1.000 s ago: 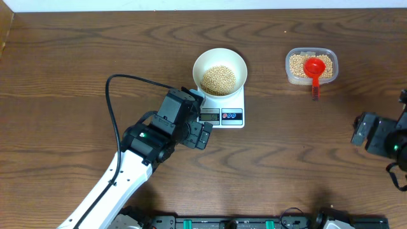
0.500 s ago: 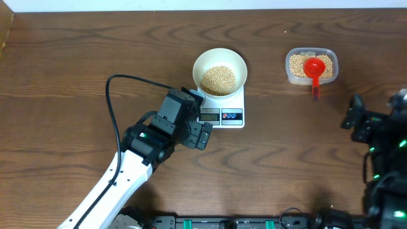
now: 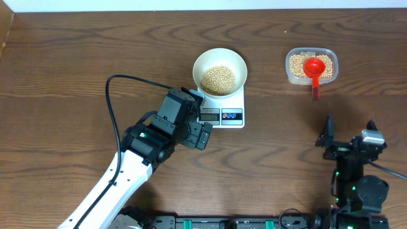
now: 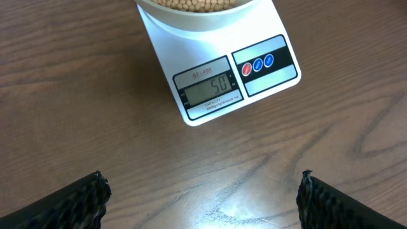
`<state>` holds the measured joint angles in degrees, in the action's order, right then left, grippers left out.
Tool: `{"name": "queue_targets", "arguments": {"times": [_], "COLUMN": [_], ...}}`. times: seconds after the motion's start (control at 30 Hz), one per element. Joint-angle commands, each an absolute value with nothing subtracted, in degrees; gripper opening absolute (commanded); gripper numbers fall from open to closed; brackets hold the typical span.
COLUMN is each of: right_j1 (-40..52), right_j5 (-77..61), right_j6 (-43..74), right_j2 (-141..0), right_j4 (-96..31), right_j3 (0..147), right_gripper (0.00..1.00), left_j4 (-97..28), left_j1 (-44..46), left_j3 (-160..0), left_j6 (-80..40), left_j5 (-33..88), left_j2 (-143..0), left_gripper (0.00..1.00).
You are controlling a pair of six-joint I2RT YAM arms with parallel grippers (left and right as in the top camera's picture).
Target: Scoop item into bowl and weigh 50g on scale
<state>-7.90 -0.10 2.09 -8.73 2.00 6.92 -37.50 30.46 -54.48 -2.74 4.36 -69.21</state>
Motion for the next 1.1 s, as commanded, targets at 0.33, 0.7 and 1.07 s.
{"name": "queue_targets", "arguments": {"times": [0.33, 0.7, 1.07], "right_j1": [-5.17, -5.26, -5.26], "right_j5": [4.36, 3.51, 3.51], "right_j6": [1.61, 0.16, 0.16], "right_j2": [-0.27, -0.27, -0.30], "right_j4": [-0.84, -4.05, -4.03], "right_j3": [0.32, 0.32, 0.32], "right_gripper": [0.99, 0.99, 0.99], "left_j4": [-37.69, -37.69, -37.69], "left_j1": [30.28, 30.28, 30.28], "left_j3": [-54.41, -54.41, -54.43], "left_j6": [-2.35, -2.35, -2.35], "left_j5": [3.86, 3.86, 3.86], "left_j2": [-68.47, -68.47, -68.47], "left_gripper": [0.96, 0.96, 0.96]}}
